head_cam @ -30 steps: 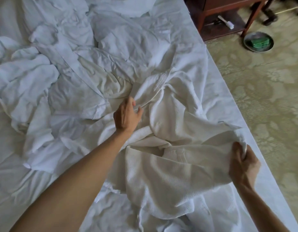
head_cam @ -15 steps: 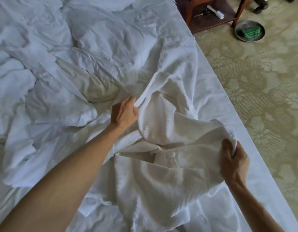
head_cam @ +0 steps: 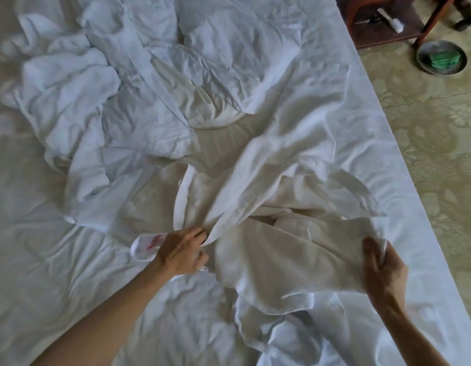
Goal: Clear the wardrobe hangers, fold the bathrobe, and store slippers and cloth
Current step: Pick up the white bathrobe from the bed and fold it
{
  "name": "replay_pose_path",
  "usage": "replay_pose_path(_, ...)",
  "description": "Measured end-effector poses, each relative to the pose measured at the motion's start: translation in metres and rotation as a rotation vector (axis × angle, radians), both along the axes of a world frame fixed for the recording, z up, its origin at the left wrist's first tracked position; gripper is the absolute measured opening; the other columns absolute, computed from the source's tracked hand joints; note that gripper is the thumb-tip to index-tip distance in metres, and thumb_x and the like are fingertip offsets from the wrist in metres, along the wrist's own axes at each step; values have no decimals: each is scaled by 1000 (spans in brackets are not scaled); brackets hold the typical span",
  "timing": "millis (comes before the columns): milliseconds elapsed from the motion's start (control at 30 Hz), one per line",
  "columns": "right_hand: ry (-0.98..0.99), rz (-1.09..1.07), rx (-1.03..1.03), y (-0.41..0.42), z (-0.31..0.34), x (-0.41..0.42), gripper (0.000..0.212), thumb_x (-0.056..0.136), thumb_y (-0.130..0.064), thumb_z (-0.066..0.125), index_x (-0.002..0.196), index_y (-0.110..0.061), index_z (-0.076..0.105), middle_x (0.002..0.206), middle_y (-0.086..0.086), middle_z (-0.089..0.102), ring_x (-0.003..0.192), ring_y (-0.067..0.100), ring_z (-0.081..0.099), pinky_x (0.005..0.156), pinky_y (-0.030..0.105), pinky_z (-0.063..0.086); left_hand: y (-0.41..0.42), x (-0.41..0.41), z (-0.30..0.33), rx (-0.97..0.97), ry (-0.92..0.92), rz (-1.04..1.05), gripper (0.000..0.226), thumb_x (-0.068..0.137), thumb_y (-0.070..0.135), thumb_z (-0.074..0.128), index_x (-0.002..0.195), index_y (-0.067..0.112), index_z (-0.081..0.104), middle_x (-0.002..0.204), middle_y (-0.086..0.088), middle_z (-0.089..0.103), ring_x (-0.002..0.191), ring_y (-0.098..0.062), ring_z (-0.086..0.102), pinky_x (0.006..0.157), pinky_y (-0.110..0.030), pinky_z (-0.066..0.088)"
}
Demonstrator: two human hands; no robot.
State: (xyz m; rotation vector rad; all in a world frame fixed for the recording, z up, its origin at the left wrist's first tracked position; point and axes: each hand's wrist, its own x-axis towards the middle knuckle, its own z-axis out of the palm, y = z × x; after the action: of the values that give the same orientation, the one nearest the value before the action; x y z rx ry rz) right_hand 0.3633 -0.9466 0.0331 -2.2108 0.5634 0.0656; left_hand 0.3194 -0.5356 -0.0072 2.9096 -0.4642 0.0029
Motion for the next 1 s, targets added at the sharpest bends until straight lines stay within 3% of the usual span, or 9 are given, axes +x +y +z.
replay_pose_path(67,0,-4,-3,4,0,-6,36,92,-38,47,63,-19,38,54,3,37,53,17,35,50,39,35,-8,8,2,-47,22,131,19,76,36,60,78,17,60,76,3,57,63,-23,59,50,-31,43)
replay_pose_path(267,-40,2,10,14,0,-4,41,96,-33,50,62,-16,35,54,2,38,52,15,38,51,39,37,-79,96,14,-130,-96,237,39,87,49,62,102,13,68,90,-1,64,83,-23,61,72,-37,49)
replay_pose_path(433,-67,38,33,8,-2,12,36,97,-32,62,68,-15,48,59,7,51,55,19,46,53,39,39,-141,169,7,-131,333,356,76,88,54,65,144,8,41,134,-13,59,120,-32,56,100,-43,44)
replay_pose_path(500,-82,96,24,4,-1,14,33,92,-36,68,72,-13,54,60,9,55,56,24,51,52,40,42,-148,178,4,-242,433,404,53,89,37,69,133,13,51,121,-11,67,112,-33,62,90,-40,49)
replay_pose_path(600,-83,166,-1,-3,1,8,30,90,-36,71,75,-14,57,60,8,59,56,23,56,49,37,42,-141,152,12,-182,250,283,21,87,12,63,108,13,60,98,-11,72,91,-37,67,68,-37,46)
replay_pose_path(733,-57,92,7,-14,0,-11,36,91,-43,68,75,-13,58,61,7,61,58,23,58,51,39,43,-98,77,12,-79,191,1,26,66,-6,66,85,11,60,77,-8,67,62,-36,67,51,-34,47)
replay_pose_path(833,-49,27,18,-23,-5,-28,46,88,-50,65,73,-9,53,59,13,56,57,29,54,50,37,39,-67,33,6,45,271,-135,43,45,-11,78,75,15,61,66,0,62,48,-28,63,38,-28,45)
replay_pose_path(933,-29,43,27,-25,-8,-45,39,92,-41,67,73,-11,52,58,9,57,58,31,56,50,36,39,-61,14,10,80,431,-152,19,70,20,79,76,19,60,70,5,65,57,-22,65,51,-30,53)
replay_pose_path(1000,-24,53,15,-22,-10,-51,34,91,-38,67,71,-16,52,57,5,58,55,24,57,48,39,40,-66,20,17,22,391,-78,30,84,50,60,72,23,53,68,8,59,60,-18,59,57,-30,49)
